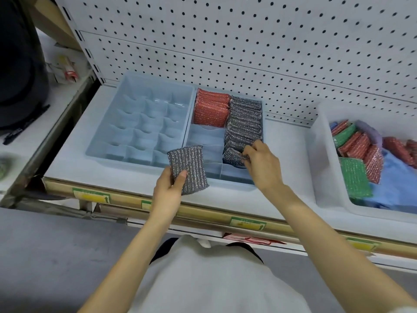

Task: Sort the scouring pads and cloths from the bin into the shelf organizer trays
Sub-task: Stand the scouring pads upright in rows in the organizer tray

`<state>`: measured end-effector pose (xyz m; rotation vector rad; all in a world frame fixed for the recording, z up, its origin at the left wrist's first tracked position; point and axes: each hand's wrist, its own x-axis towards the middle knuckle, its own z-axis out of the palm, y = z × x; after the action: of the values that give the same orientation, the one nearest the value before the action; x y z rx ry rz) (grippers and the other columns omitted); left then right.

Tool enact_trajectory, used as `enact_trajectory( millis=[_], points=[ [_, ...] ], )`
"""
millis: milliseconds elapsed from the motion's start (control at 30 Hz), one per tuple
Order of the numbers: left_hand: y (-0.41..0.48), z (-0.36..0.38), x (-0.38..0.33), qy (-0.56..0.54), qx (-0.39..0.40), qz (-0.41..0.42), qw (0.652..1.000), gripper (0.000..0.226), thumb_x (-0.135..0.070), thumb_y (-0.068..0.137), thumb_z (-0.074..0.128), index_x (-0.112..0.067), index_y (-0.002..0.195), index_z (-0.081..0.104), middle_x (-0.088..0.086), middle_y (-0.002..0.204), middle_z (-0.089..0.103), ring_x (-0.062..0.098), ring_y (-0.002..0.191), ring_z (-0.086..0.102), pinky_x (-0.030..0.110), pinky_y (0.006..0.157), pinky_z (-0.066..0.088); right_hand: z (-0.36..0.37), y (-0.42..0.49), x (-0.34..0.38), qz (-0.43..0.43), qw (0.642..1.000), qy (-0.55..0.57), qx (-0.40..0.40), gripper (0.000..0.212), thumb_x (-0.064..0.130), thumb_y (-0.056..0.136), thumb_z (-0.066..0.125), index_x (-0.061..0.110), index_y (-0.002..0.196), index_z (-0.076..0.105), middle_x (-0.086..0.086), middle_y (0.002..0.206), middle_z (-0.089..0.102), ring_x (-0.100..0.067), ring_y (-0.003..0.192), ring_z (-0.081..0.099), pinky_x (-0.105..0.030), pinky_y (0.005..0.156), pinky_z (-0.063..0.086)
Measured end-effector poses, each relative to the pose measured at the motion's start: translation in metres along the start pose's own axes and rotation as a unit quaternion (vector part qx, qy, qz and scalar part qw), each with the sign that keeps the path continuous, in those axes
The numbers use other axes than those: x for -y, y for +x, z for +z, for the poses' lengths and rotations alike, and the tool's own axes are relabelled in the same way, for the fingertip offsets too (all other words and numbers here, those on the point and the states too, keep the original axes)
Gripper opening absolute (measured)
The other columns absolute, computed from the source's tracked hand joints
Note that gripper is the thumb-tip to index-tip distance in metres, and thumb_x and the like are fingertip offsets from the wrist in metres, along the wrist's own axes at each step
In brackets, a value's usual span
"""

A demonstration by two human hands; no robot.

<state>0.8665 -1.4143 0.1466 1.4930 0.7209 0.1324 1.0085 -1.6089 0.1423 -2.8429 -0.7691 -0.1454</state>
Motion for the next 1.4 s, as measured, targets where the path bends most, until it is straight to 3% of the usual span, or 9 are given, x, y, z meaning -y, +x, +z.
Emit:
enact_trajectory(
  millis=[333,467,567,667,733,933,1133,1233,1400],
  points=[
    [-0.001,-0.005,-0.007,-0.008,0.040,-0.006,0.999,0.015,-0.020,0.100,0.050,-0.024,0.111,0.059,-0.011,0.106,0.067,0.001,0.098,0.063,0.018,0.082,0.045,0.008,-0.008,-0.004,0.025,0.994,0.068,-0.076,0.012,-0.009,0.078,0.068,0.001,0.083,0.064,-0.014,0.092,0.056,-0.033,0.087,0.055,-0.036,0.053,0.051],
    [-0.001,-0.004,-0.014,-0.005,0.035,-0.018,0.999,0.012,-0.018,0.099,0.051,-0.021,0.107,0.059,-0.011,0.098,0.066,-0.001,0.089,0.061,0.009,0.070,0.045,0.001,-0.011,-0.005,0.065,0.982,0.171,-0.040,0.021,0.000,0.082,0.069,0.006,0.102,0.065,-0.008,0.106,0.051,-0.024,0.102,0.050,-0.030,0.084,0.049],
    [-0.006,0.001,-0.022,-0.019,0.051,-0.022,0.998,0.011,-0.017,0.098,0.052,-0.018,0.107,0.060,-0.010,0.097,0.066,-0.001,0.086,0.061,0.007,0.068,0.045,-0.029,-0.014,0.010,0.193,0.917,0.348,-0.030,0.019,0.016,0.086,0.069,0.017,0.104,0.063,-0.002,0.103,0.052,-0.014,0.090,0.054,-0.017,0.081,0.046],
    [-0.011,0.018,-0.033,-0.035,0.088,-0.012,0.995,0.013,-0.014,0.097,0.054,-0.019,0.106,0.062,-0.005,0.103,0.069,0.008,0.093,0.065,0.019,0.080,0.050,-0.058,-0.022,0.037,0.260,0.770,0.563,0.151,0.016,0.023,0.091,0.063,0.016,0.106,0.060,-0.007,0.096,0.063,-0.016,0.080,0.062,-0.025,0.076,0.053],
    [-0.012,0.032,-0.035,-0.031,0.116,0.002,0.993,0.015,-0.013,0.096,0.055,-0.024,0.105,0.063,-0.003,0.106,0.071,0.010,0.097,0.067,0.024,0.085,0.051,-0.056,-0.032,0.051,0.255,0.741,0.591,0.192,0.014,0.020,0.088,0.067,0.013,0.100,0.062,-0.008,0.093,0.066,-0.017,0.081,0.063,-0.030,0.075,0.053],
    [-0.008,0.030,-0.028,0.194,0.105,0.155,0.963,0.017,-0.028,0.098,0.052,-0.023,0.110,0.062,-0.007,0.107,0.069,0.007,0.099,0.062,0.023,0.084,0.045,-0.047,-0.025,0.024,0.326,0.768,0.551,0.024,0.032,0.017,0.077,0.079,0.009,0.105,0.066,-0.010,0.096,0.069,-0.030,0.094,0.066,-0.042,0.086,0.054],
    [0.004,0.019,-0.011,0.554,0.196,0.258,0.767,0.088,-0.071,0.084,0.002,-0.019,0.127,0.058,-0.001,0.121,0.064,0.022,0.114,0.054,0.031,0.099,0.029,-0.046,-0.025,-0.012,0.106,0.970,0.216,-0.034,0.015,0.014,0.082,0.074,0.022,0.093,0.069,0.004,0.089,0.068,-0.020,0.080,0.064,-0.034,0.070,0.051],
    [0.010,0.020,-0.006,0.570,0.181,0.249,0.762,0.098,-0.075,0.075,-0.010,-0.025,0.127,0.055,-0.008,0.121,0.060,0.017,0.113,0.050,0.029,0.099,0.026,-0.032,-0.025,-0.002,-0.020,0.999,0.022,-0.037,0.027,0.001,0.068,0.079,0.017,0.089,0.070,-0.001,0.081,0.065,-0.025,0.070,0.060,-0.030,0.057,0.048],
    [0.011,0.017,-0.002,0.556,0.192,0.245,0.771,0.104,-0.079,0.073,-0.019,-0.026,0.124,0.054,-0.010,0.119,0.058,0.014,0.111,0.048,0.028,0.098,0.025,-0.024,-0.009,0.001,-0.008,0.997,-0.075,-0.034,0.035,-0.009,0.052,0.080,0.014,0.075,0.067,-0.004,0.070,0.059,-0.027,0.060,0.054,-0.028,0.049,0.039]
  ],
)
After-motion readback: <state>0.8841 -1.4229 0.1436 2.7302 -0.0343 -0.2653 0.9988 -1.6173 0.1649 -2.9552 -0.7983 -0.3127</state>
